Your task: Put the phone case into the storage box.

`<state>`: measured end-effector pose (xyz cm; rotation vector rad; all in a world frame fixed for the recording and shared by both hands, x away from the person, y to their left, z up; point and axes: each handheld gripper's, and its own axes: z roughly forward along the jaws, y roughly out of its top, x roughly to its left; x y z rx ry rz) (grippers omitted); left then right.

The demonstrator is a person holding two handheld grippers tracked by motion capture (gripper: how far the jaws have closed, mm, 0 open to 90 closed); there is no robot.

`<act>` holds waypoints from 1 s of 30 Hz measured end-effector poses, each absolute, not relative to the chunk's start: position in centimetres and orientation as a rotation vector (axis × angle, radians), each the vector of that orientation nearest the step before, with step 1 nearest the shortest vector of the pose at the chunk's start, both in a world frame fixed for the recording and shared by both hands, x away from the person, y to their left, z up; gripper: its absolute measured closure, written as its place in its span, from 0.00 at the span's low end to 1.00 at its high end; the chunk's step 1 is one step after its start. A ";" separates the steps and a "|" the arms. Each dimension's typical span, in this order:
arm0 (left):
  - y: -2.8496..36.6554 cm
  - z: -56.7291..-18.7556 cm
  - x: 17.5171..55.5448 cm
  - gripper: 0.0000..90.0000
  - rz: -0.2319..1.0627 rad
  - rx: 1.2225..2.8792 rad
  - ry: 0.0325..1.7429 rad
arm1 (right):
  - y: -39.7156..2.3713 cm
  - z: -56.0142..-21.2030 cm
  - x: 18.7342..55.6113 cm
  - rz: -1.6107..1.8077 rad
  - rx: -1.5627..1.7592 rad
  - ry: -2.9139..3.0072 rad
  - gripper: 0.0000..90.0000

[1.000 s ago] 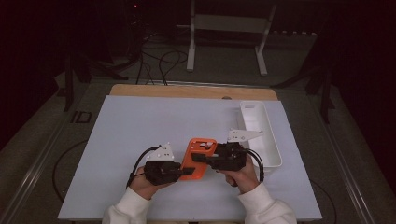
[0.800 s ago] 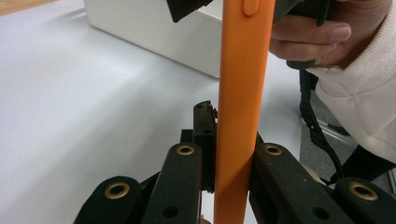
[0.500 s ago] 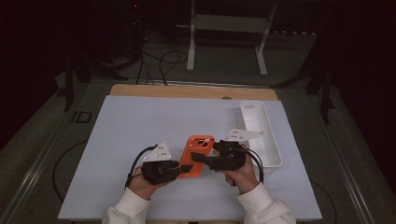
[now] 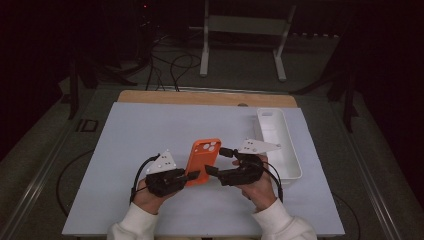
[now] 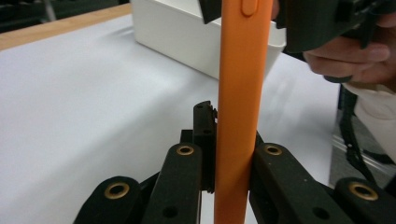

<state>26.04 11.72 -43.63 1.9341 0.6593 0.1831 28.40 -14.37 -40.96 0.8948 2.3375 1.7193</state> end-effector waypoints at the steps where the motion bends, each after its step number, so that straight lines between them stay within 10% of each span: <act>1: 11.8 -43.6 26.0 0.95 0.193 1.931 0.664 | -14.4 -40.9 28.3 1.707 0.900 2.333 0.20; 30: 11.5 -44.1 25.2 0.95 0.404 1.943 0.771 | -14.0 -40.3 28.1 1.714 0.998 2.260 0.11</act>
